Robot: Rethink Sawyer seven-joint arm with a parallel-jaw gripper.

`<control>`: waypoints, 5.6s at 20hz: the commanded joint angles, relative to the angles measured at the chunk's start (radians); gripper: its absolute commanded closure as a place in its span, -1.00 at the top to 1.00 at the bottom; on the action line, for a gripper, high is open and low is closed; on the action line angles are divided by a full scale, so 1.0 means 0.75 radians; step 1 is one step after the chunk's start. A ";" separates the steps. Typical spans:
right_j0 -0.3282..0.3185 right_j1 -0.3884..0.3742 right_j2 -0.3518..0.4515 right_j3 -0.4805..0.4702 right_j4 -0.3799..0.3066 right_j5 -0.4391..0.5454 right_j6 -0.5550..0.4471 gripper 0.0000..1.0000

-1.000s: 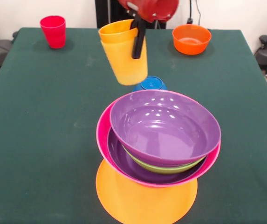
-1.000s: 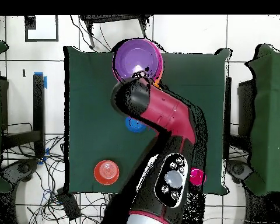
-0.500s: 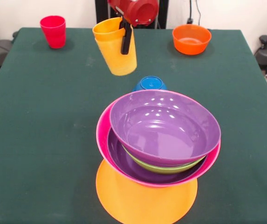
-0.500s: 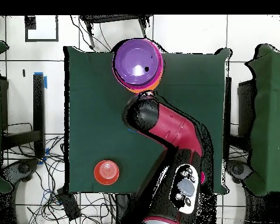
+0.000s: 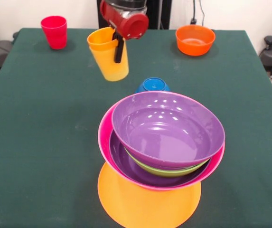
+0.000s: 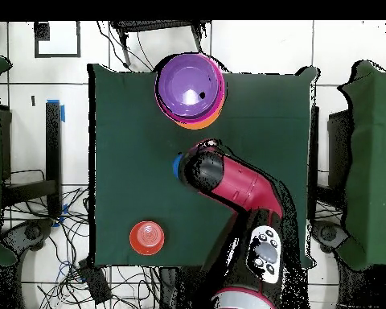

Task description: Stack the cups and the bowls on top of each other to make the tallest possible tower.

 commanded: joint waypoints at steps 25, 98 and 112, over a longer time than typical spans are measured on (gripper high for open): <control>-0.134 0.155 0.242 0.155 -0.262 -0.309 0.054 1.00; 0.304 -0.139 0.411 0.865 0.331 -0.559 0.577 1.00; 0.196 0.008 0.562 0.912 0.229 -0.792 0.691 1.00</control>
